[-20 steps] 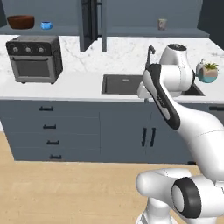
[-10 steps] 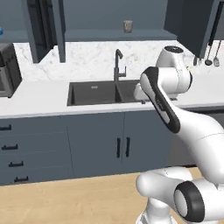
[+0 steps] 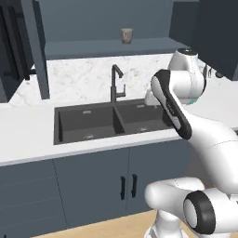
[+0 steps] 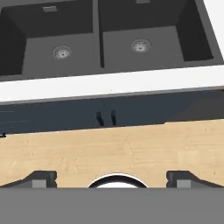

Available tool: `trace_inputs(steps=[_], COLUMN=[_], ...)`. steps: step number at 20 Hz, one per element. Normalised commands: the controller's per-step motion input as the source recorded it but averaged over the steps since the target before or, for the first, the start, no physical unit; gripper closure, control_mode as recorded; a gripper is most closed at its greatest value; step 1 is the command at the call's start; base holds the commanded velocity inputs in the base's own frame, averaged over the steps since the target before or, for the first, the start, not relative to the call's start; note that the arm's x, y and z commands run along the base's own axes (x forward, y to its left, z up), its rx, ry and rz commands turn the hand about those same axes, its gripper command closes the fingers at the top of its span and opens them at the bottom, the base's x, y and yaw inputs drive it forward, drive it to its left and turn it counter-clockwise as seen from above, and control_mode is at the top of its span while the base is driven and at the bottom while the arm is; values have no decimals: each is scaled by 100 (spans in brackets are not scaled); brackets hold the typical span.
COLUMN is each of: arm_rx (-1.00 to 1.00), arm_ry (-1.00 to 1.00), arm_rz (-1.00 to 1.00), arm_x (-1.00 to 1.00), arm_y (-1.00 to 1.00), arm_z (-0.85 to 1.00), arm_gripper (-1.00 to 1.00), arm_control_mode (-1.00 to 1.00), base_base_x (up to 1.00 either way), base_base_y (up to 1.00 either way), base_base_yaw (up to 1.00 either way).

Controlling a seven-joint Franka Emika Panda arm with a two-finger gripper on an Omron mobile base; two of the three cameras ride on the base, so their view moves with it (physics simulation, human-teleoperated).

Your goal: Gather all objects into one cabinet and sort the glasses and bowls to opposite sides.

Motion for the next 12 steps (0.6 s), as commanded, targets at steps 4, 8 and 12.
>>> trace_inputs(steps=[4, 8, 12], arm_rx=[0, 0, 0], arm_ry=[0, 0, 0], arm_rz=[0, 0, 0], arm_x=[0, 0, 0], arm_y=[0, 0, 0], arm_z=[0, 0, 0], arm_gripper=[-100, -100, -100], arm_control_mode=[100, 100, 100], base_base_x=[100, 100, 88], base_base_y=[16, 0, -25], base_base_yaw=[-2, 0, 0])
